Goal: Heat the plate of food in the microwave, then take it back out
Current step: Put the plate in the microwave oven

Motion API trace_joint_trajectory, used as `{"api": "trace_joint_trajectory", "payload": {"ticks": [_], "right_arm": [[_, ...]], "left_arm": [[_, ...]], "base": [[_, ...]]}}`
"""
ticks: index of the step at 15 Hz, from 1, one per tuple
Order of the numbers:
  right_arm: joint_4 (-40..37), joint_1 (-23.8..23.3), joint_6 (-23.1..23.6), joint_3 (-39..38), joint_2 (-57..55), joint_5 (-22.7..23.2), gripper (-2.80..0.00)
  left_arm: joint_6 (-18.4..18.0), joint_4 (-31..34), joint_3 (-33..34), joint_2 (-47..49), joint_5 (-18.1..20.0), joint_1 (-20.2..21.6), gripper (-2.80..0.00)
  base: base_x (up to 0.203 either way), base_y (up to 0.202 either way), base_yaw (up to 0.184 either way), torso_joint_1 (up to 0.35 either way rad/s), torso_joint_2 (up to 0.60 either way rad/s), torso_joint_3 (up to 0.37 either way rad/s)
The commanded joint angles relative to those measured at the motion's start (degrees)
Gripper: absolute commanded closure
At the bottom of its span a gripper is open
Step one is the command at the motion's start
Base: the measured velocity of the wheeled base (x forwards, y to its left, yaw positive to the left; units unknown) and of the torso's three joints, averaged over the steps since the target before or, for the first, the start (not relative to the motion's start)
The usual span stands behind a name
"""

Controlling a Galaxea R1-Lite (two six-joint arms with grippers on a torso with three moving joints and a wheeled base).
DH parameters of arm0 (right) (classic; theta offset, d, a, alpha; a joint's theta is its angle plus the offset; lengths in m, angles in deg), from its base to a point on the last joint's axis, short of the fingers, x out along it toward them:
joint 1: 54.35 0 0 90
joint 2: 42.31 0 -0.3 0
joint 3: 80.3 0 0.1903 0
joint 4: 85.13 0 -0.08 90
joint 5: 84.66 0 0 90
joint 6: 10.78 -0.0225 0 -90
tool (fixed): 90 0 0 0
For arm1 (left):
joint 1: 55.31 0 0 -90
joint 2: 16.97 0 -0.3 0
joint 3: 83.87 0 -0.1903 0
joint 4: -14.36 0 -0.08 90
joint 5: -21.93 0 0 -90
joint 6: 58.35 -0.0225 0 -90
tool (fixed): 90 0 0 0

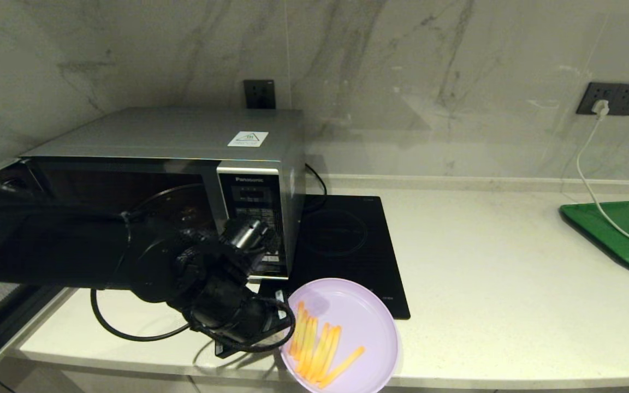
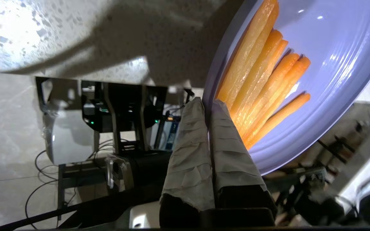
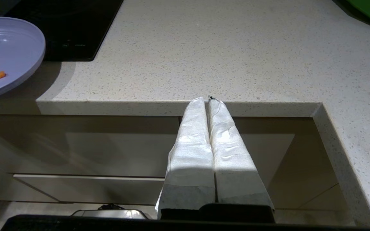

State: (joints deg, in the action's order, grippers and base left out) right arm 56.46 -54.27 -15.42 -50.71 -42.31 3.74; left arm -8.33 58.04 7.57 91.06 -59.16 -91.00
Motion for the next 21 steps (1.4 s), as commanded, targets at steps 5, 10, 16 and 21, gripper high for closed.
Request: {"api": "trace_joint_trajectory", "payload": {"ticks": [5,10,16,21], "right_arm": [[-0.1,0.1,0.0,0.0,0.0,0.0,0.0],[-0.1,0.0,0.0,0.0,0.0,0.0,0.0],[-0.1,0.0,0.0,0.0,0.0,0.0,0.0],[-0.1,0.0,0.0,0.0,0.0,0.0,0.0]], "left_arm": [[-6.3,-5.2,14.9,-12.0,7.0,9.6,0.0],[-13.7,-6.2,23.8,-21.5,12.9,22.6,0.0],[-25.6,-5.3,24.7,-20.7,19.3,49.6,0.0],[-28.1,-5.4,18.4,-12.4,21.2,63.7,0.0]], "base": [[0.0,0.0,0.0,0.0,0.0,0.0],[0.0,0.0,0.0,0.0,0.0,0.0],[0.0,0.0,0.0,0.0,0.0,0.0],[0.0,0.0,0.0,0.0,0.0,0.0]]}}
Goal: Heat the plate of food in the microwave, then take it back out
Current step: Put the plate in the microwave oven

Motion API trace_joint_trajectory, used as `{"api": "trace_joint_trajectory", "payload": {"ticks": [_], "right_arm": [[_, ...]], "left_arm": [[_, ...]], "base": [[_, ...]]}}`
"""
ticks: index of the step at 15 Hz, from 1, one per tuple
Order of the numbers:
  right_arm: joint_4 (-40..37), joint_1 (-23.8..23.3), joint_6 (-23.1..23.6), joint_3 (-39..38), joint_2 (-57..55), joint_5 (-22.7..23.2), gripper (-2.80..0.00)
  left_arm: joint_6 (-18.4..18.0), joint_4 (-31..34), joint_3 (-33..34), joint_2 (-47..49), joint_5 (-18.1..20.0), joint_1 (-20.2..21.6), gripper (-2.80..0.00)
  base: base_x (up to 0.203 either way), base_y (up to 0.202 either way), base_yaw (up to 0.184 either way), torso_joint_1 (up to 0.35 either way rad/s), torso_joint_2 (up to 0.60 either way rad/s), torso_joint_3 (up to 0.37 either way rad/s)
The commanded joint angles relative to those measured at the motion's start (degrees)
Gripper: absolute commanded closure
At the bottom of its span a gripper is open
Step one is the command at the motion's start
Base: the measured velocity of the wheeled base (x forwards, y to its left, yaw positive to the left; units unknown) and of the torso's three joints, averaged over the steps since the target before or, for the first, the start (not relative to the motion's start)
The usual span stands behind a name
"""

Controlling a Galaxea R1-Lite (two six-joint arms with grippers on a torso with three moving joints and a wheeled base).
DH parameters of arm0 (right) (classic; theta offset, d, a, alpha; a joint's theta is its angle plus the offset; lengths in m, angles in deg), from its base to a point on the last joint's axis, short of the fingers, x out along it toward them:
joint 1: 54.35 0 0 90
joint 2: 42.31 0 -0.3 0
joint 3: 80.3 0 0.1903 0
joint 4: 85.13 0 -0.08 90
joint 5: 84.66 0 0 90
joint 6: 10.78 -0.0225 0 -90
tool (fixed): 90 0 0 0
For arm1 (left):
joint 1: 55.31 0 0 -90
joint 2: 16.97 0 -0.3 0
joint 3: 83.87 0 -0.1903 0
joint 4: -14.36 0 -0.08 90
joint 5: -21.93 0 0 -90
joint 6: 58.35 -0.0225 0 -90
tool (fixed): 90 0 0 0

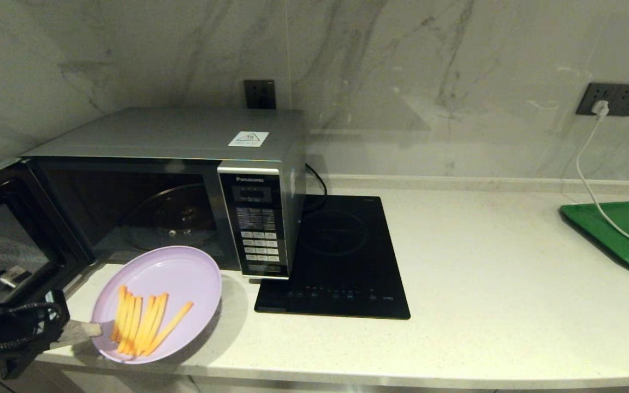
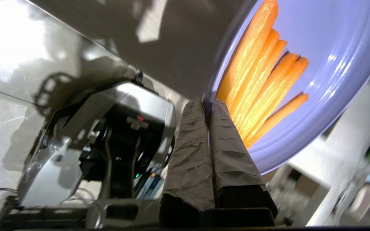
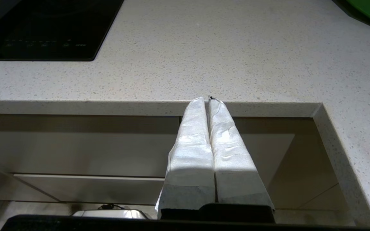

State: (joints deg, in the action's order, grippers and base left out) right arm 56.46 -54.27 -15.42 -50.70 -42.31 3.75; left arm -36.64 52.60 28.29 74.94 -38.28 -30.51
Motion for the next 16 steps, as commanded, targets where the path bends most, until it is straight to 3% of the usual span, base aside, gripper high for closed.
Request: {"api": "trace_joint_trajectory", "payload": {"ticks": [1,6,13,14,16], "right_arm": [[-0.1,0.0,0.0,0.0,0.0,0.0,0.0],[-0.1,0.0,0.0,0.0,0.0,0.0,0.0],[-0.1,0.0,0.0,0.0,0.0,0.0,0.0],[-0.1,0.0,0.0,0.0,0.0,-0.1,0.0],[-0.1,0.0,0.0,0.0,0.0,0.0,0.0]], "left_arm": [[0.9,0.2,-4.1,4.3,0.4,4.1,0.0],[12.5,0.0,-11.7,7.5,1.0,4.6,0.0],[27.2,-0.2,-14.1,8.4,0.5,-0.8,0.0],[29.7,-0.7,-14.1,8.4,-0.6,-2.1,0.0],[35.4,-2.7,-14.1,8.4,-6.9,-4.9,0.0]], "base": [[0.0,0.0,0.0,0.0,0.0,0.0],[0.0,0.0,0.0,0.0,0.0,0.0],[0.0,0.0,0.0,0.0,0.0,0.0],[0.0,0.0,0.0,0.0,0.0,0.0],[0.0,0.0,0.0,0.0,0.0,0.0]]}}
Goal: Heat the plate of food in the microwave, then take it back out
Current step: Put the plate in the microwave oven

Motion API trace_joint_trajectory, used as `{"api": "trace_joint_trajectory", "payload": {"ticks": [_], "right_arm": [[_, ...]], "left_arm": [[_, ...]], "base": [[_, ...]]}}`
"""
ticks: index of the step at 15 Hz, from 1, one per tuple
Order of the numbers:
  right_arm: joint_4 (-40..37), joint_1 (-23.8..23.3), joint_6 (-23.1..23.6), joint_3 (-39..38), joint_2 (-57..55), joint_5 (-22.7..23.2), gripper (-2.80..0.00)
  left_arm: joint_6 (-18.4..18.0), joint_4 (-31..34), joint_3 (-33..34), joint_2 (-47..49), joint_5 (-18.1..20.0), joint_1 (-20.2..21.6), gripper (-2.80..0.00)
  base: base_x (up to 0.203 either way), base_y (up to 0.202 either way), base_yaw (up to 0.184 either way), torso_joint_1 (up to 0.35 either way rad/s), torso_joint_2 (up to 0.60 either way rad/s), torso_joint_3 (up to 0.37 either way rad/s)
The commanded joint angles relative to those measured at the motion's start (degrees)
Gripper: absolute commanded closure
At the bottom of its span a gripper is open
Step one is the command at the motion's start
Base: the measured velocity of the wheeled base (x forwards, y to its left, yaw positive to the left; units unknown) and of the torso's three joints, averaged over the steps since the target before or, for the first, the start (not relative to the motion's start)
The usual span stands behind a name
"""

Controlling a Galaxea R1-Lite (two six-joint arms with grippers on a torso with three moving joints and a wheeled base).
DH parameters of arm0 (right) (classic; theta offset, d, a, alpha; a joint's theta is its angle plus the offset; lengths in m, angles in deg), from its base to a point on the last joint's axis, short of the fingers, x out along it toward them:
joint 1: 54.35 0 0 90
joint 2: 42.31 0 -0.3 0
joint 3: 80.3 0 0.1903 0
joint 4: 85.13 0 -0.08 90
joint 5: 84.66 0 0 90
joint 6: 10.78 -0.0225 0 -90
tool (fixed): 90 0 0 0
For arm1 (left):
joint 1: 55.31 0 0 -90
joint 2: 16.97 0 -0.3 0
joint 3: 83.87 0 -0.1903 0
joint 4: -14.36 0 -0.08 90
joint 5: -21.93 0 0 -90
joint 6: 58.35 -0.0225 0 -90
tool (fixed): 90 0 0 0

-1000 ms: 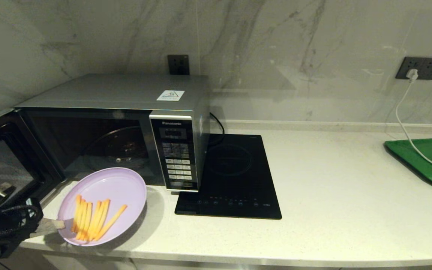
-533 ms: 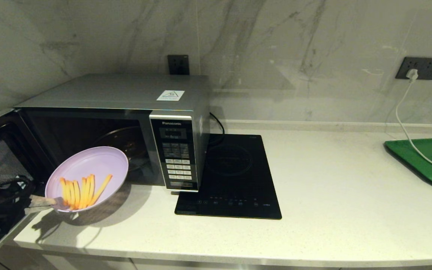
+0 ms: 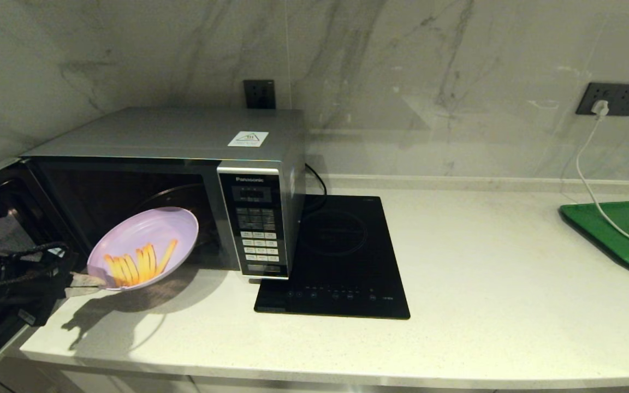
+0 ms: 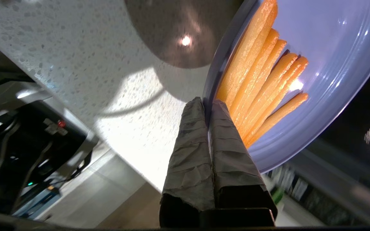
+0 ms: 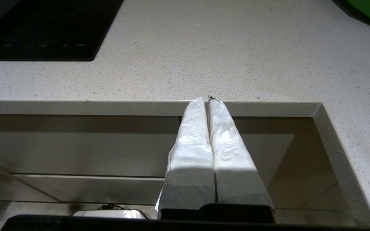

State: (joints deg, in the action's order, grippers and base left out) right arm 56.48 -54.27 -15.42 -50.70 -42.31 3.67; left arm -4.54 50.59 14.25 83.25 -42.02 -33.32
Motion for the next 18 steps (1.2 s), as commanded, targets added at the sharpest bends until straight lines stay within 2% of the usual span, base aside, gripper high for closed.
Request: {"api": "trace_joint_trajectory", "payload": {"ticks": [1,2,3,7,13,15,18], "right_arm": [[-0.1,0.0,0.0,0.0,0.0,0.0,0.0],[-0.1,0.0,0.0,0.0,0.0,0.1,0.0],[-0.1,0.0,0.0,0.0,0.0,0.0,0.0],[-0.1,0.0,0.0,0.0,0.0,0.0,0.0],[-0.1,0.1,0.0,0.0,0.0,0.1,0.0],[-0.1,0.0,0.0,0.0,0.0,0.1,0.0],[-0.1,0.0,0.0,0.0,0.0,0.1,0.0]], "left_arm": [[6.8,-2.4,-0.1,0.6,-7.2,-3.8,0.0],[10.1,-4.0,-0.4,1.2,-9.6,-4.7,0.0],[13.0,-5.0,-1.3,1.5,-10.3,-5.6,0.0],[19.8,-2.5,-6.8,3.4,-11.2,-8.0,0.0],[21.1,2.1,-13.1,6.9,-11.1,-10.4,0.0],[23.5,3.8,-16.0,9.5,-11.2,-10.6,0.0],[24.2,3.8,-17.8,11.1,-11.0,-11.0,0.0]], "base": [[0.0,0.0,0.0,0.0,0.0,0.0],[0.0,0.0,0.0,0.0,0.0,0.0],[0.0,0.0,0.0,0.0,0.0,0.0],[0.0,0.0,0.0,0.0,0.0,0.0],[0.0,0.0,0.0,0.0,0.0,0.0],[0.0,0.0,0.0,0.0,0.0,0.0],[0.0,0.0,0.0,0.0,0.0,0.0]]}}
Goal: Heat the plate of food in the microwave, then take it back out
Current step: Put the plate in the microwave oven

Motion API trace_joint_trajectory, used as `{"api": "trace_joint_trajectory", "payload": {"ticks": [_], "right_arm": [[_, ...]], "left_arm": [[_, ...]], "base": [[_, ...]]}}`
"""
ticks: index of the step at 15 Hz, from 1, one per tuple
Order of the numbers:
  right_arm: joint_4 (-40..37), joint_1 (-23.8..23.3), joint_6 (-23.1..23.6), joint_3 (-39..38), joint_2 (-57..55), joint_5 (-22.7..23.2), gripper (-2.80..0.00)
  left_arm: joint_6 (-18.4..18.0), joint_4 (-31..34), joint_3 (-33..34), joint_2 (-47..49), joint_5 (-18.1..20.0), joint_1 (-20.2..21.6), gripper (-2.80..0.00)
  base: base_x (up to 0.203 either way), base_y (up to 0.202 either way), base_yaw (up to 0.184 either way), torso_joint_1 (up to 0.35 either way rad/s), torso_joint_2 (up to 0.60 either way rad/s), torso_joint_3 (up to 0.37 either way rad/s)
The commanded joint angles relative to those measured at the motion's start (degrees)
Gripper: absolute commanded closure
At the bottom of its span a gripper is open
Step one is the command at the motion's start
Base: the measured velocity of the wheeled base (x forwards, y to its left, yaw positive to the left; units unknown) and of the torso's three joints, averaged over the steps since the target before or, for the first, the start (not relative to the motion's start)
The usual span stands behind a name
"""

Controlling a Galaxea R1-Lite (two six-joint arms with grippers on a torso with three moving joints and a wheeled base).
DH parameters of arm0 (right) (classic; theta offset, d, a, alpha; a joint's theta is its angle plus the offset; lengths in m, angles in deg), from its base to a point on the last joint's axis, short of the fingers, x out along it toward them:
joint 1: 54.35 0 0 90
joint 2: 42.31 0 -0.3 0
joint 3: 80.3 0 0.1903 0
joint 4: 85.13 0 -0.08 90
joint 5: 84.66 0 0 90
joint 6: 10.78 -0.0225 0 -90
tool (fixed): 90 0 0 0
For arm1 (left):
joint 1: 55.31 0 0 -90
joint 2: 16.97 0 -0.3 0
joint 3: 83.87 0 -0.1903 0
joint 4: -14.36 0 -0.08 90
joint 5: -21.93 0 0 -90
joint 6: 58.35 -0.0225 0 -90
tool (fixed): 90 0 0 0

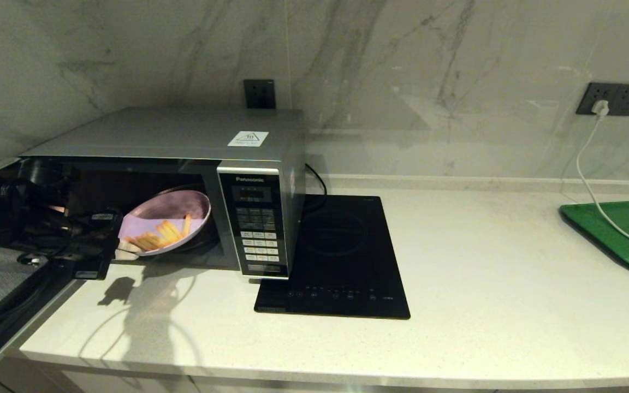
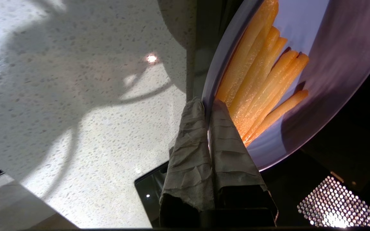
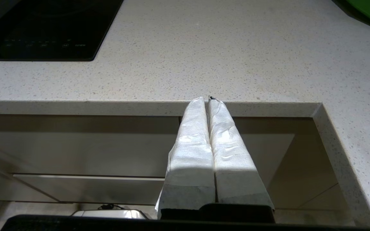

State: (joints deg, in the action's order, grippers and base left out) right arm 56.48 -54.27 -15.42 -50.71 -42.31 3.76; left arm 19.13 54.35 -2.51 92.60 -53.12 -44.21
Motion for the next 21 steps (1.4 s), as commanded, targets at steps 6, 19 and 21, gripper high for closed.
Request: {"api": "trace_joint_trajectory", "payload": {"ticks": [6,19,21], "right_arm": [[-0.1,0.0,0.0,0.0,0.0,0.0,0.0],[-0.1,0.0,0.0,0.0,0.0,0.0,0.0],[-0.1,0.0,0.0,0.0,0.0,0.0,0.0]], "left_arm": [[1.2,0.6,-4.7,4.3,-0.1,-0.7,0.0],[0.8,2.0,-9.5,7.9,-3.1,-2.2,0.0],[0.4,2.2,-9.2,7.8,-3.1,-2.3,0.0]], "base": [[0.0,0.0,0.0,0.0,0.0,0.0],[0.0,0.0,0.0,0.0,0.0,0.0],[0.0,0.0,0.0,0.0,0.0,0.0]]}}
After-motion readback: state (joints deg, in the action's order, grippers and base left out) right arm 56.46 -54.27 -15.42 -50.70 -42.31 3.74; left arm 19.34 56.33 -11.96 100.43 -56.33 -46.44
